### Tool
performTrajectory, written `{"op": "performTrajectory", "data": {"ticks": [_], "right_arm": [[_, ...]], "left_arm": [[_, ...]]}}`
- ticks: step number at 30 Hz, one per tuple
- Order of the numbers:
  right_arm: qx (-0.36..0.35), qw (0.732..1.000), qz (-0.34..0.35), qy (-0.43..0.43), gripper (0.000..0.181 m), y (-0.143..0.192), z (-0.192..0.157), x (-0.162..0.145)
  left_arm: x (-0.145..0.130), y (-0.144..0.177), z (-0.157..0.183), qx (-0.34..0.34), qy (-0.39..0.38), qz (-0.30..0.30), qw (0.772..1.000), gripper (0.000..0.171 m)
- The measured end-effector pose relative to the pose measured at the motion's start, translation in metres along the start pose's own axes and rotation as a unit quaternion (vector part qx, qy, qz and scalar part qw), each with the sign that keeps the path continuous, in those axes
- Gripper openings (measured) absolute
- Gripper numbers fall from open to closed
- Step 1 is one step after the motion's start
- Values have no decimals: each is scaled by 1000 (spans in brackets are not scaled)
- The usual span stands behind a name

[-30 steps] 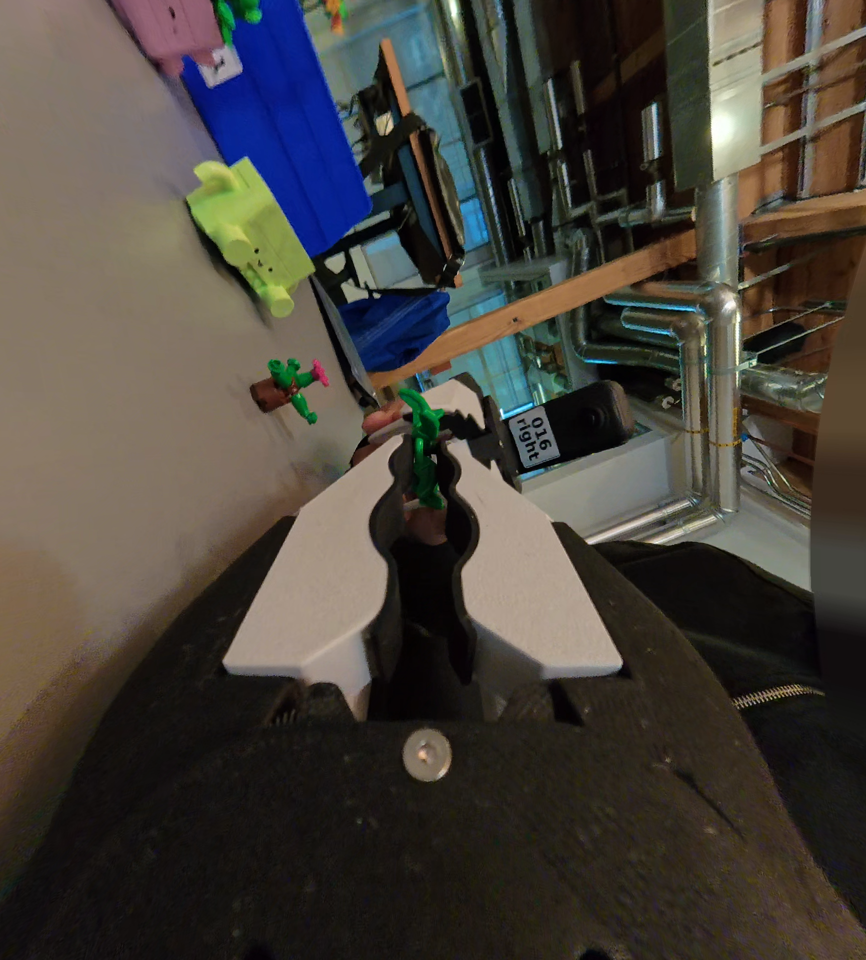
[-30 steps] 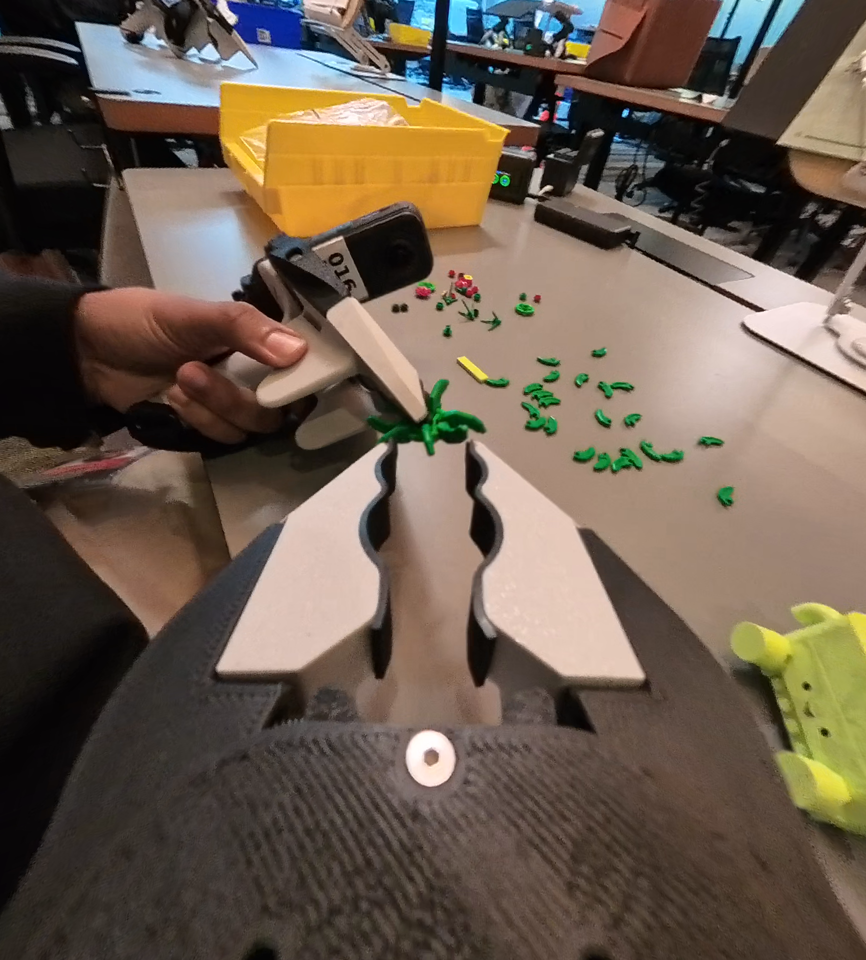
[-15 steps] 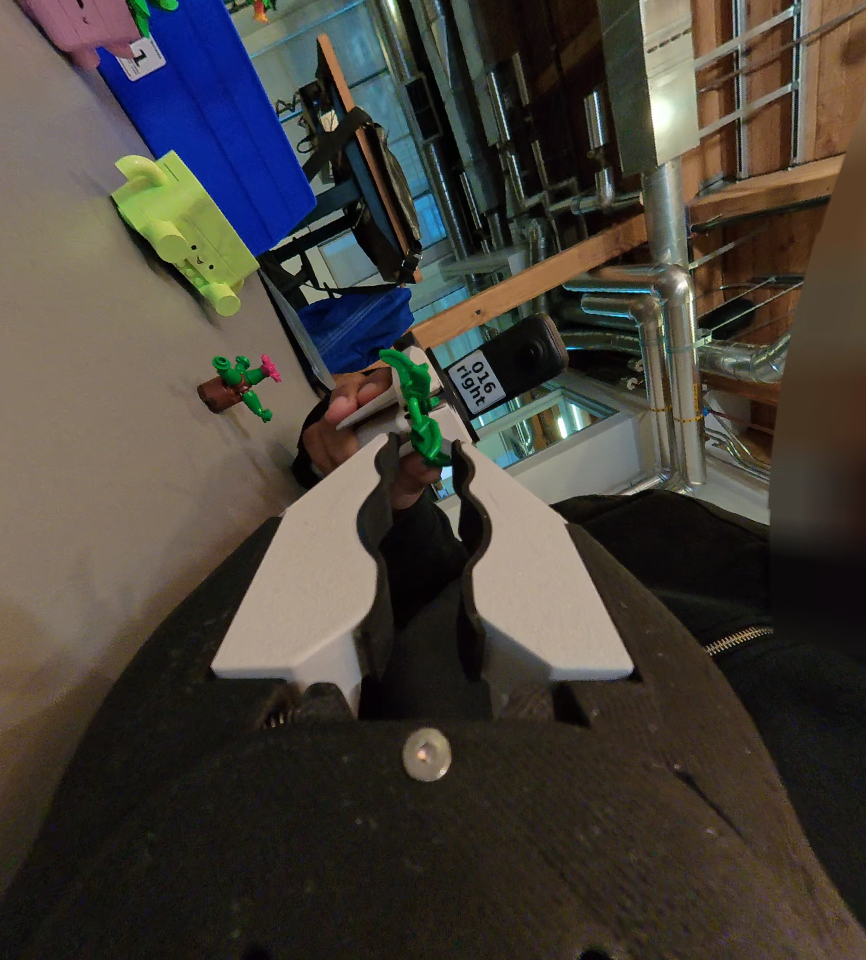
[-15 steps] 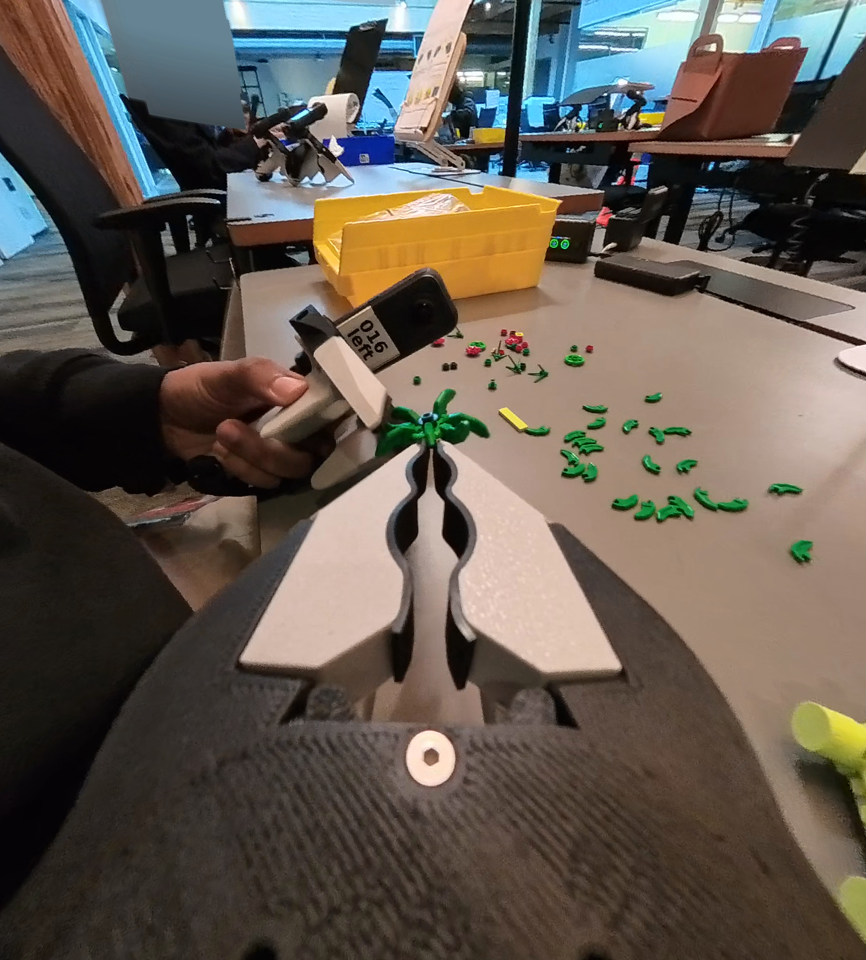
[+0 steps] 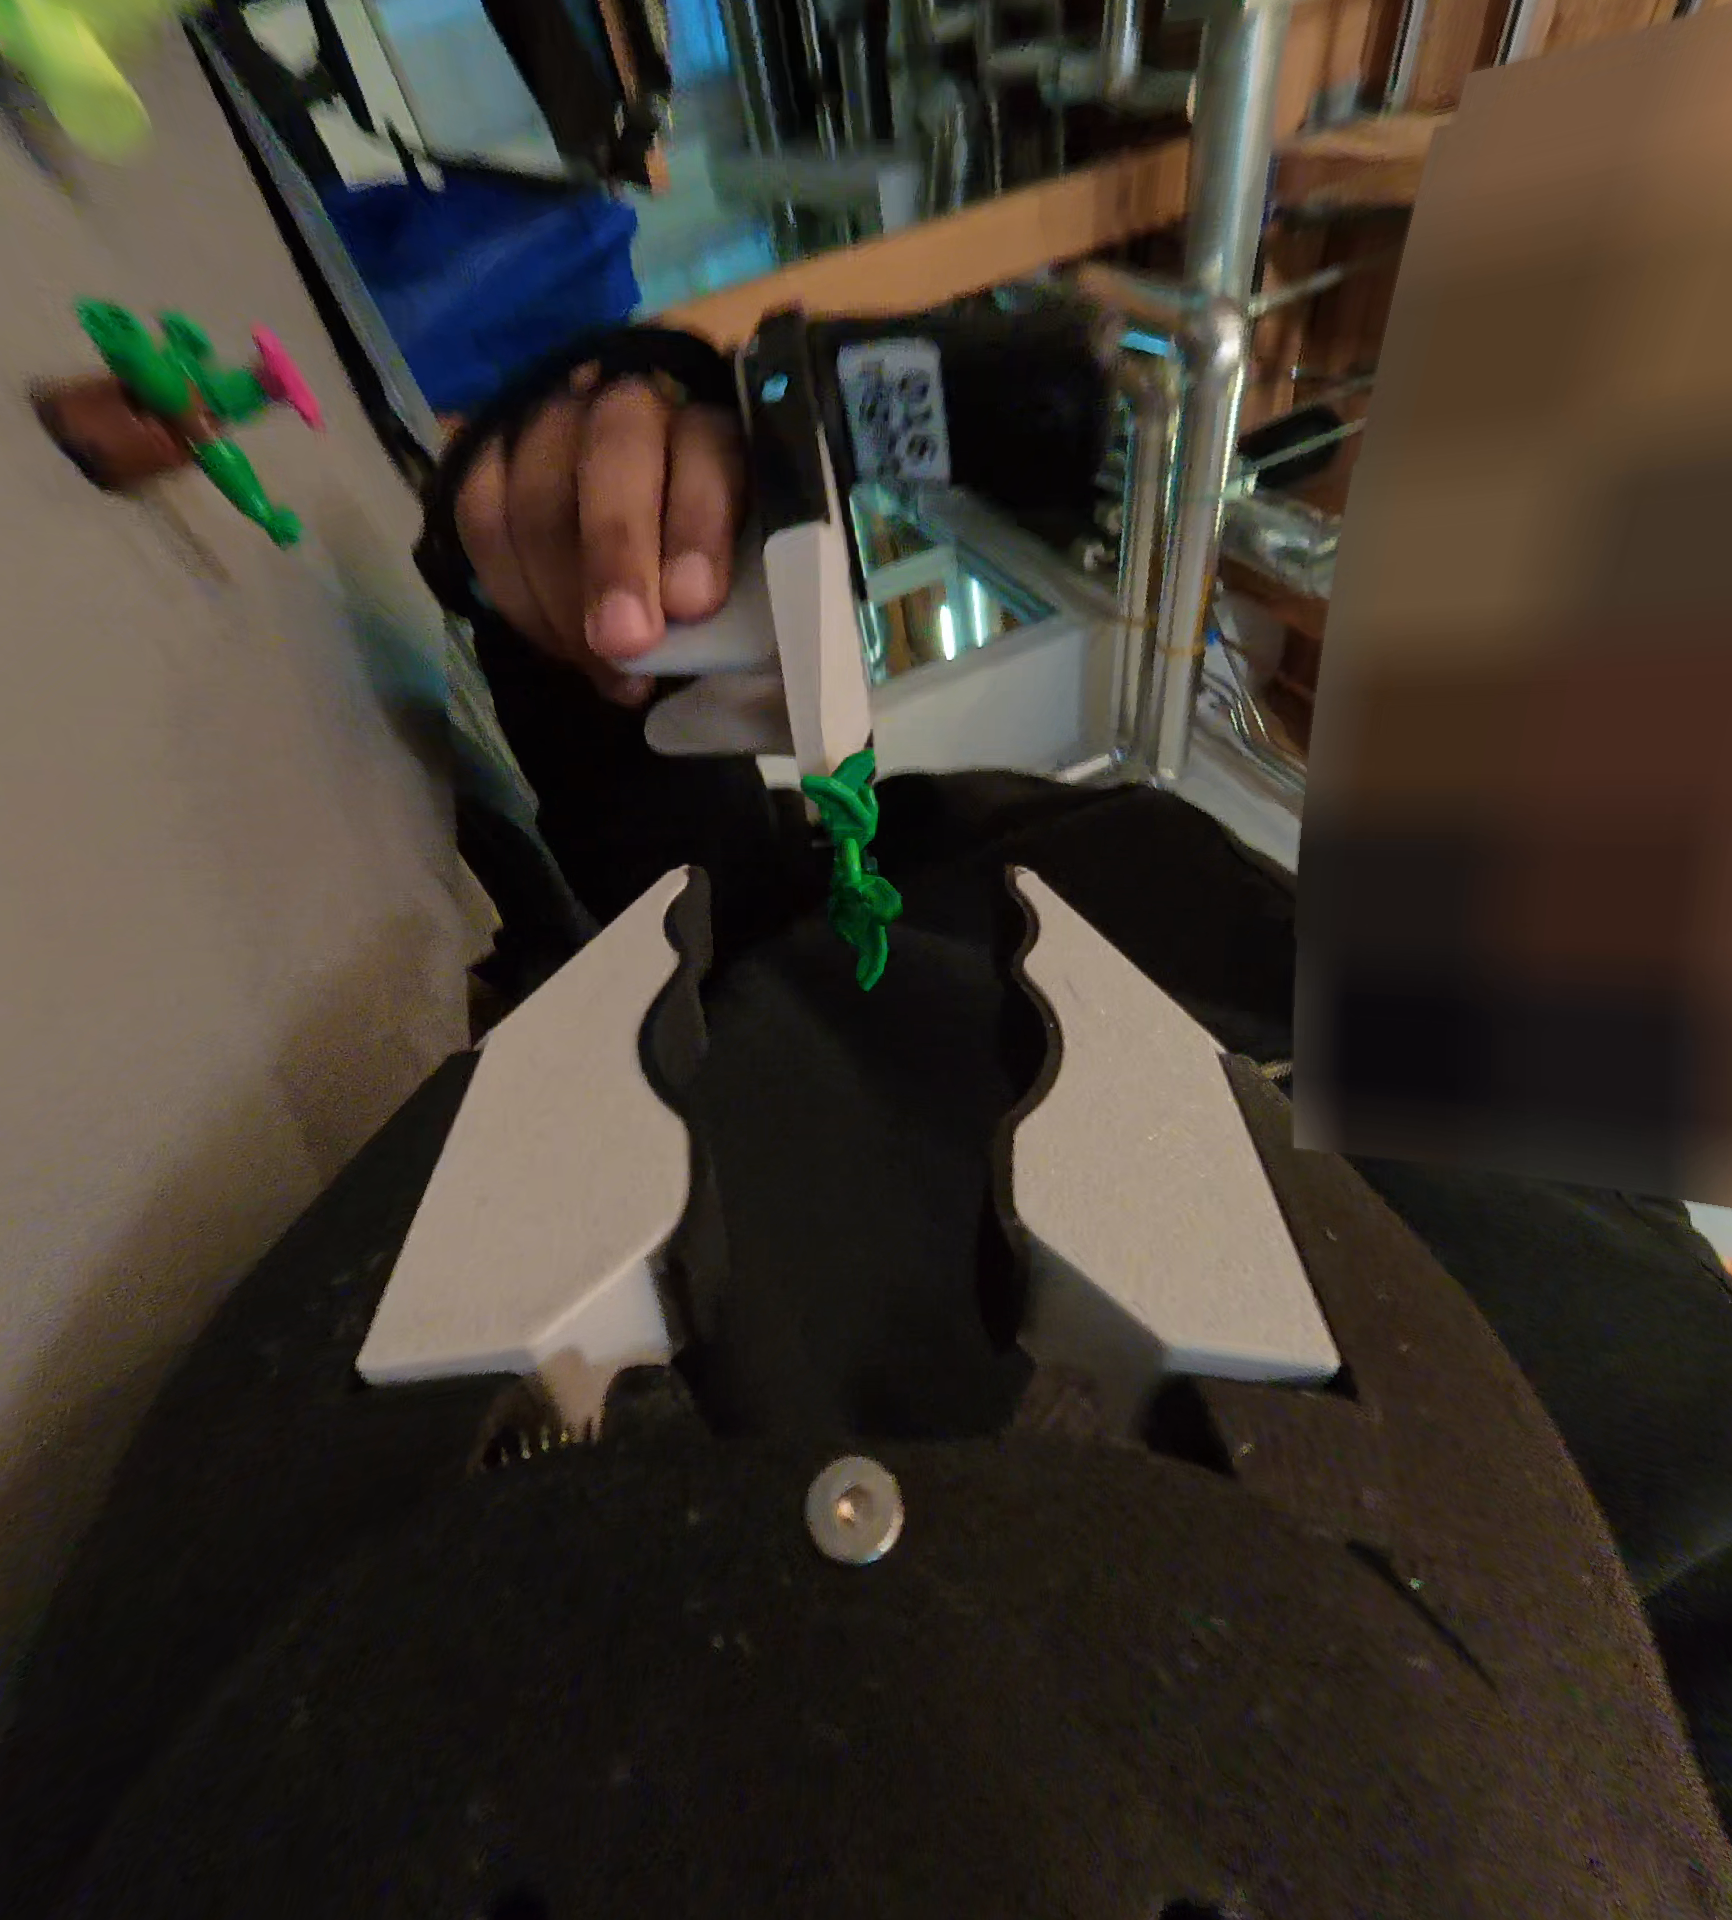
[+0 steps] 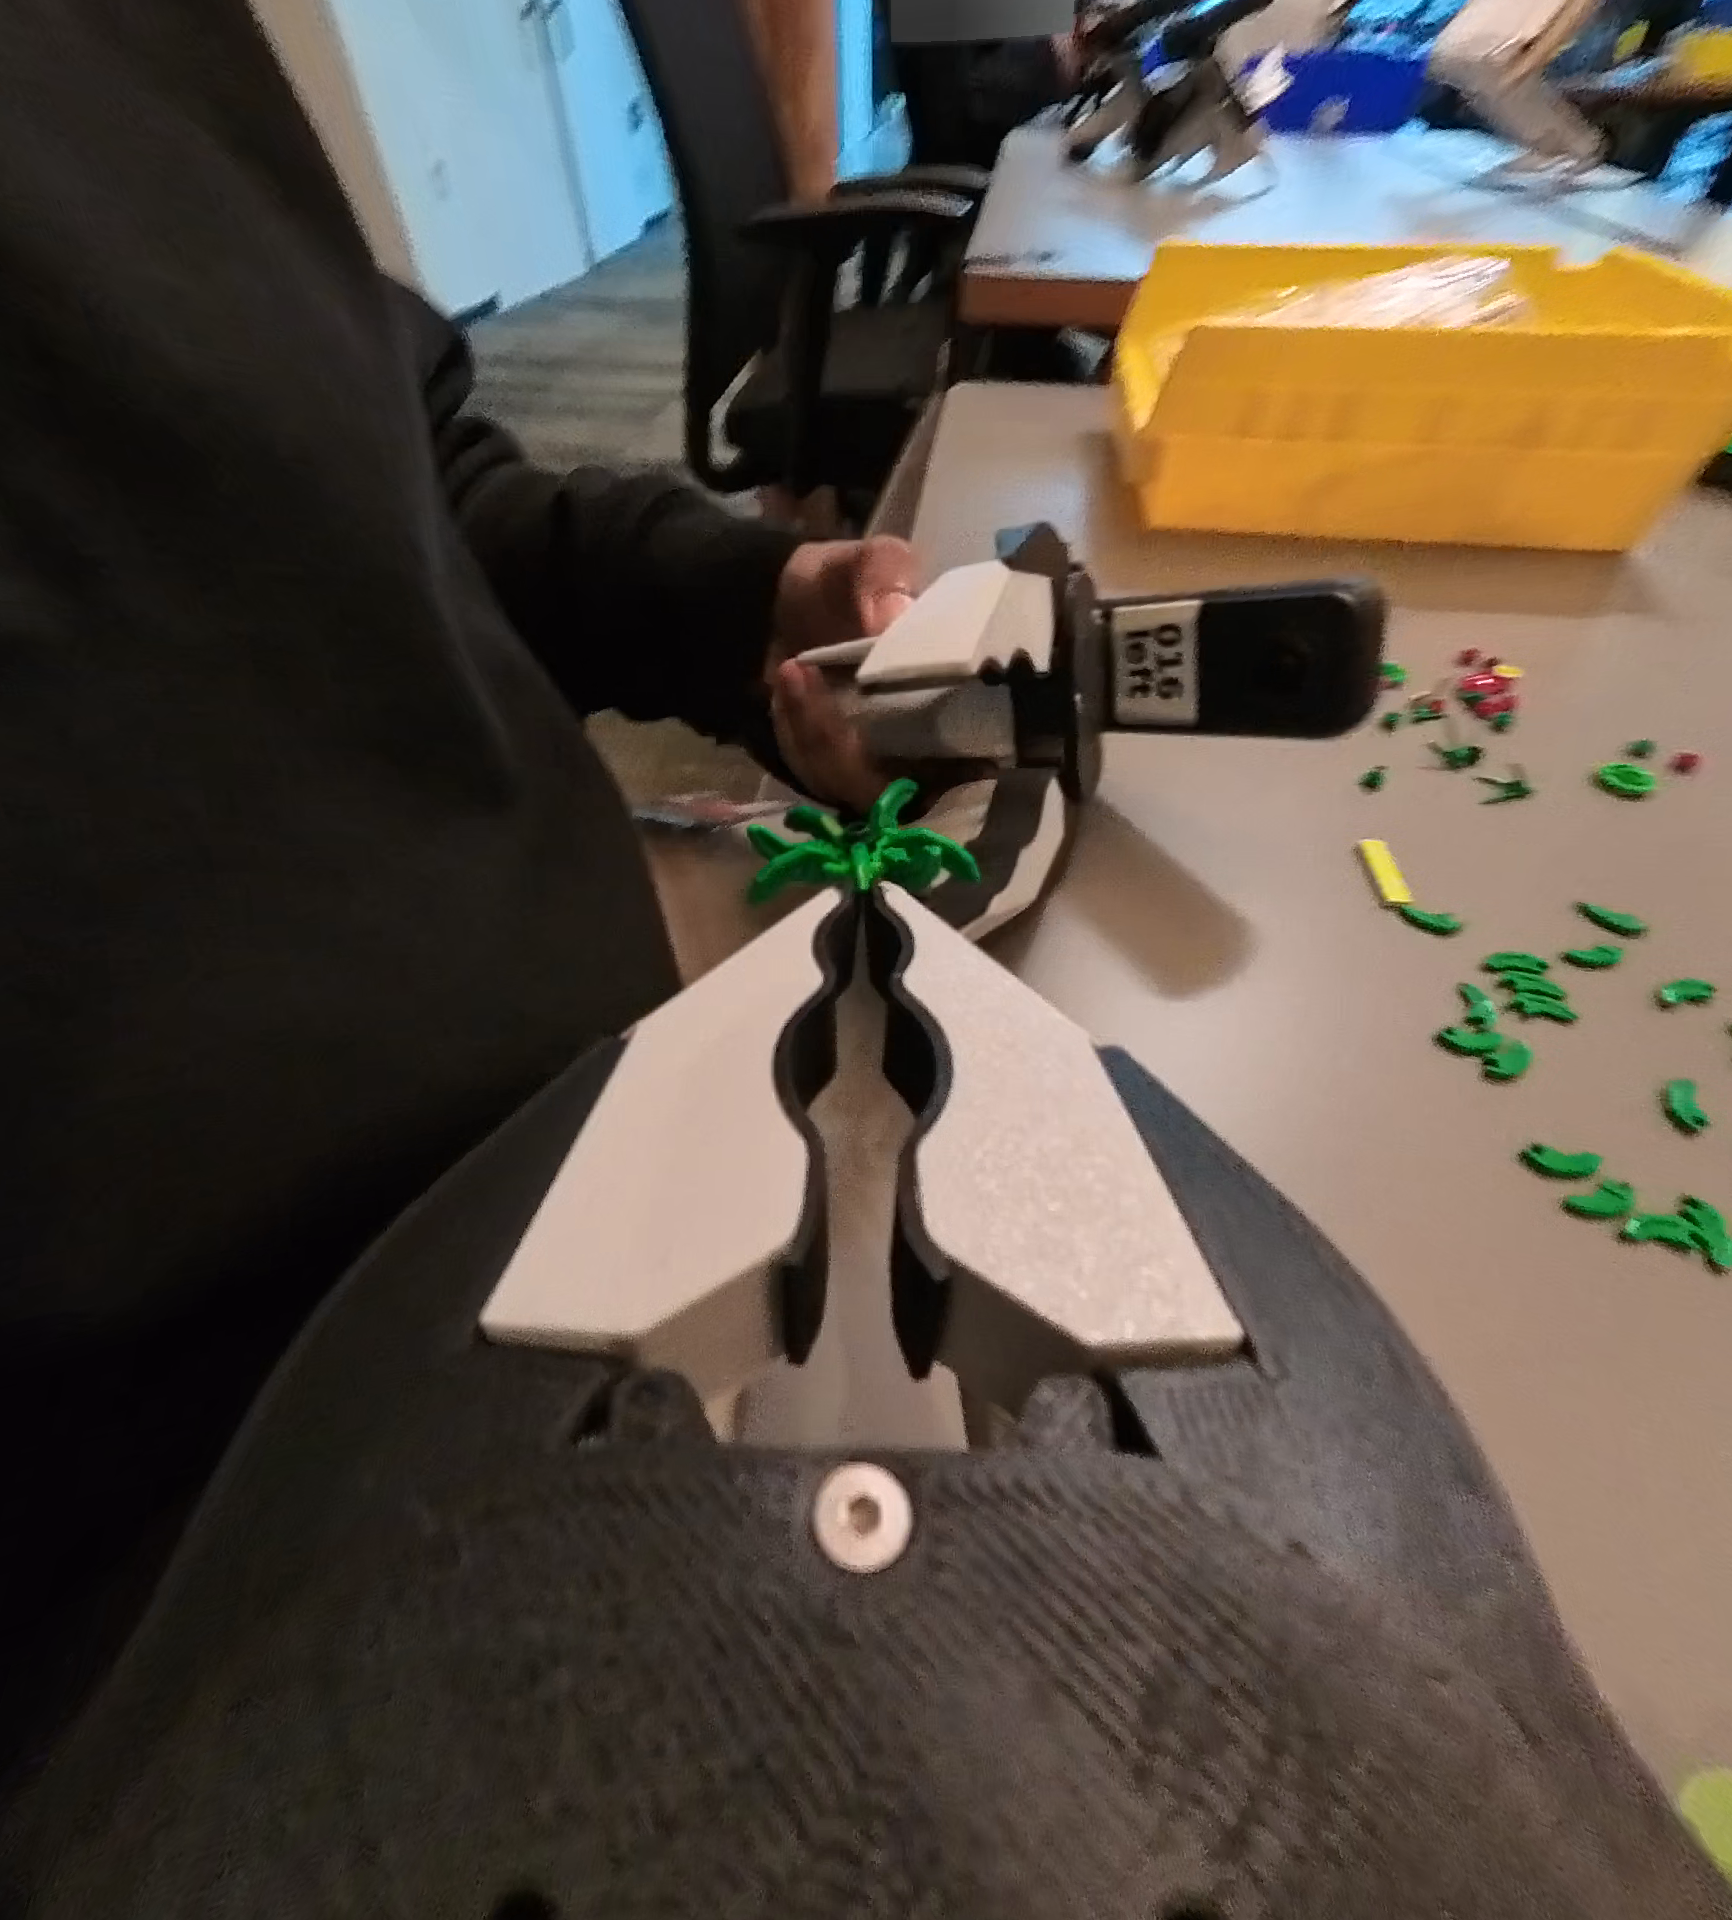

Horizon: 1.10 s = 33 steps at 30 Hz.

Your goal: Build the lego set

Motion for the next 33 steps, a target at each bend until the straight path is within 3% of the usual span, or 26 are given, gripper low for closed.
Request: {"op": "performTrajectory", "data": {"ticks": [3, 8, 13, 16, 33], "right_arm": [[45, 998, -46, 7, 0, -2, -11, -4], [81, 992, -95, 11, 0, -5, -21, -11], [92, 991, -93, 8, 0, -6, -22, -9], [96, 991, -94, 4, 0, -7, -21, -10], [91, 991, -95, -7, 0, -6, -16, -11]], "left_arm": [[-15, -14, -1, -8, 7, -44, 999, 47], [-22, -18, -1, -10, 5, -65, 998, 22], [-24, -17, -2, -1, 3, -75, 997, 18], [-22, -15, -2, 0, 3, -69, 998, 7], [-18, -13, -5, 24, -23, -62, 998, 6]]}}
Point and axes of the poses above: each gripper's, where its closed fingertips meet, y back along the fingers, x out of its top, z = x × y across the jaws, the point moved 1 cm from there along y, back along the fingers, and after that the axes turned 7 degrees about -y, right-handed, at the moved point
